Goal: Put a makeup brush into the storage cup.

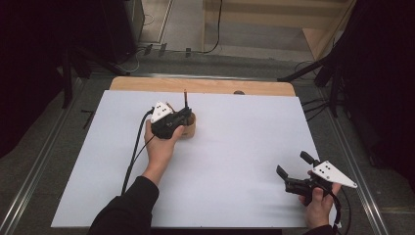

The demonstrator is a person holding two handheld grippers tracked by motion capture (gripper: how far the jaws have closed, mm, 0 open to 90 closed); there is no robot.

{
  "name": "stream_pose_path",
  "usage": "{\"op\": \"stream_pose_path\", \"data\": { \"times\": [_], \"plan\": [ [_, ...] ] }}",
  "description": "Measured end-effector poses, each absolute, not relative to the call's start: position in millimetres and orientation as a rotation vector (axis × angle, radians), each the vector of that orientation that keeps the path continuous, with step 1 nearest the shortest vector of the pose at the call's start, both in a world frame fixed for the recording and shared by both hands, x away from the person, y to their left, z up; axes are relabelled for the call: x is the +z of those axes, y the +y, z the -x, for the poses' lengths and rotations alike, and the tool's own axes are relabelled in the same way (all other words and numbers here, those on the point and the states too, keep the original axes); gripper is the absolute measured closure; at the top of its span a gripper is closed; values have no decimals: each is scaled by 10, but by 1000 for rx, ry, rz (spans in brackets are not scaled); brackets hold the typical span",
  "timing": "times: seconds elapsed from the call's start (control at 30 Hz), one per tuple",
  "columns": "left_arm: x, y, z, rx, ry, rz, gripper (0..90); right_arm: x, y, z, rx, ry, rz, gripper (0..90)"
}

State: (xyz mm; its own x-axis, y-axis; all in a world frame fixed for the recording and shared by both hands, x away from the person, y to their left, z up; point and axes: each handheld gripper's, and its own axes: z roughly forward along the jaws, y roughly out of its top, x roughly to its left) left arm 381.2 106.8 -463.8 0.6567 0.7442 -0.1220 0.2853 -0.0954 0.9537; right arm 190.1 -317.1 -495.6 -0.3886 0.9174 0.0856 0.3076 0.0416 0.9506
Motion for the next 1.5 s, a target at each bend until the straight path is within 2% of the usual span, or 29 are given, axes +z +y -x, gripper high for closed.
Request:
{"op": "stream_pose_path", "data": {
  "times": [0.13, 0.73, 0.93, 1.2, 1.5],
  "plan": [
    [-4639, 1059, -3785, 508, 876, -1670, 836, -4958, -3174, -1900, 1362, 1746, -1237, 0],
    [-4733, 993, -3744, 497, 866, -1742, 827, -4959, -3180, -1903, 1364, 1740, -1251, 0],
    [-4711, 984, -3719, 497, 845, -1740, 722, -4960, -3182, -1905, 1364, 1741, -1251, 0],
    [-4611, 1072, -3677, 495, 817, -1712, 699, -4957, -3197, -1905, 1366, 1734, -1251, 0],
    [-4555, 1304, -3567, 477, 807, -1679, 567, -4953, -3198, -1904, 1364, 1731, -1251, 0]
  ]
}}
